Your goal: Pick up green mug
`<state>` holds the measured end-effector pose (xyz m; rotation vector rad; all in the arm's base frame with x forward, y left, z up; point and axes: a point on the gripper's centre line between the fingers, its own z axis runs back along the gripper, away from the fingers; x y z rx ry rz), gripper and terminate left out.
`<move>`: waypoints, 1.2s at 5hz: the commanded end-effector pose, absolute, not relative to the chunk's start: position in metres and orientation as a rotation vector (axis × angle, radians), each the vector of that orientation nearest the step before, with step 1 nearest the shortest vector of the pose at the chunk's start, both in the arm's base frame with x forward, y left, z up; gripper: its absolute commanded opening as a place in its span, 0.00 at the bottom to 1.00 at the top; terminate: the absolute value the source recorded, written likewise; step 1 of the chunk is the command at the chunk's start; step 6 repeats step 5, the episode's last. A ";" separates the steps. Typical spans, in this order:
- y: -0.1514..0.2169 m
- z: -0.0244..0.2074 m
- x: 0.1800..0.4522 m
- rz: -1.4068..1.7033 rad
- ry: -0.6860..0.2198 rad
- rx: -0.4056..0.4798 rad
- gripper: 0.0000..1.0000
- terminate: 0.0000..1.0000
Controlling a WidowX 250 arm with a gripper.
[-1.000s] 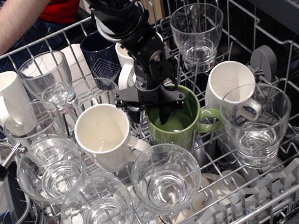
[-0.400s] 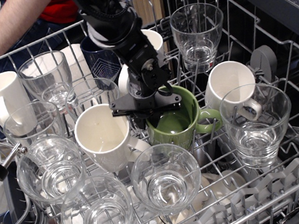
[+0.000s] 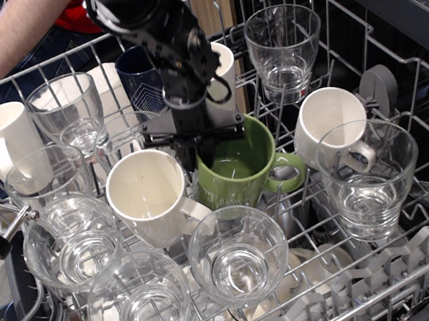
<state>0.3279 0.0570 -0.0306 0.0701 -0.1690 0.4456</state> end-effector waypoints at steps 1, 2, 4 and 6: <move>0.060 0.058 0.352 0.483 -0.194 -0.023 0.00 0.00; 0.065 0.093 0.347 0.488 -0.152 -0.105 0.00 0.00; 0.066 0.137 0.322 0.475 -0.040 -0.148 0.00 0.00; 0.067 0.144 0.318 0.441 -0.072 -0.122 0.00 1.00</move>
